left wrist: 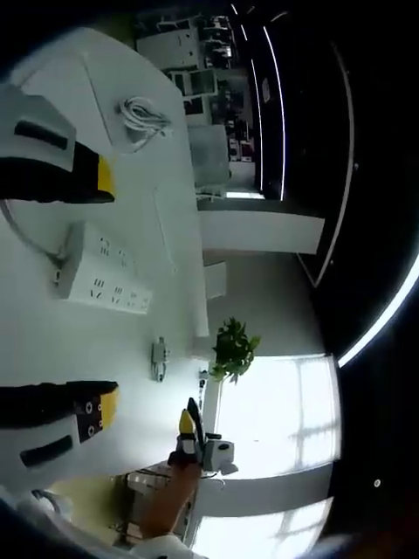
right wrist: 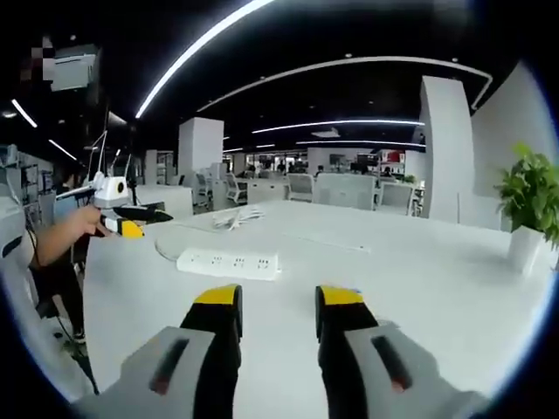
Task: Straighten the power strip on the desk, plug the charger into it
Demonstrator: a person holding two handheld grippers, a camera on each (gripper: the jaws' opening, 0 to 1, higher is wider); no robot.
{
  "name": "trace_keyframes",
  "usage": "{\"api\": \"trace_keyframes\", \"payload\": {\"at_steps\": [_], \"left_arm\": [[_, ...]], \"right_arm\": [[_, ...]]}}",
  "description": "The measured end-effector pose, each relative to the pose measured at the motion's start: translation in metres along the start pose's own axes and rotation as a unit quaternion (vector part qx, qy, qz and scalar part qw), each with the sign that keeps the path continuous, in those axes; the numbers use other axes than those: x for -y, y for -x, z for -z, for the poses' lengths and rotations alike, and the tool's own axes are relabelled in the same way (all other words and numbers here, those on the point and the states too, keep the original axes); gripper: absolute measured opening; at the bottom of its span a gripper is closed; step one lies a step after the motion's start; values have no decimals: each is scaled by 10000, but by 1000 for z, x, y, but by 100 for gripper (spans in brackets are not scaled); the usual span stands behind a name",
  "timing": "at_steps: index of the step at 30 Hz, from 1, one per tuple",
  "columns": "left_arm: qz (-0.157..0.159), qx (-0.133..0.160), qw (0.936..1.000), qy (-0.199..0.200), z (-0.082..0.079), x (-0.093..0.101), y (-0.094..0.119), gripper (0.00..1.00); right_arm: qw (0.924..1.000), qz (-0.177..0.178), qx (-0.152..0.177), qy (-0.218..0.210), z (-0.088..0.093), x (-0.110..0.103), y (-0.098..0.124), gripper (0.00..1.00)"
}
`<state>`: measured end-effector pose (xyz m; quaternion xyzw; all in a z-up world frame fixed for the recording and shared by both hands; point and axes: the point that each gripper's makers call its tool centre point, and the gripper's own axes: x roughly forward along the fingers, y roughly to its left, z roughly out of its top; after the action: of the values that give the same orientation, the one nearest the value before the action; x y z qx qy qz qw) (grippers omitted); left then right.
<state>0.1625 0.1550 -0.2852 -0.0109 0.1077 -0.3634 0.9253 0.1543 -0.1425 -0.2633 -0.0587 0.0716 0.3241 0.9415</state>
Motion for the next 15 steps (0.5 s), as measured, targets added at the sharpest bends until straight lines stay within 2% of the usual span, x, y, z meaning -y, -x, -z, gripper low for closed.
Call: {"api": "trace_keyframes", "payload": {"at_steps": [15], "left_arm": [[6, 31, 10000, 55, -2, -4, -3, 85]], "right_arm": [[9998, -213, -2, -45, 3, -12, -19, 33]]}}
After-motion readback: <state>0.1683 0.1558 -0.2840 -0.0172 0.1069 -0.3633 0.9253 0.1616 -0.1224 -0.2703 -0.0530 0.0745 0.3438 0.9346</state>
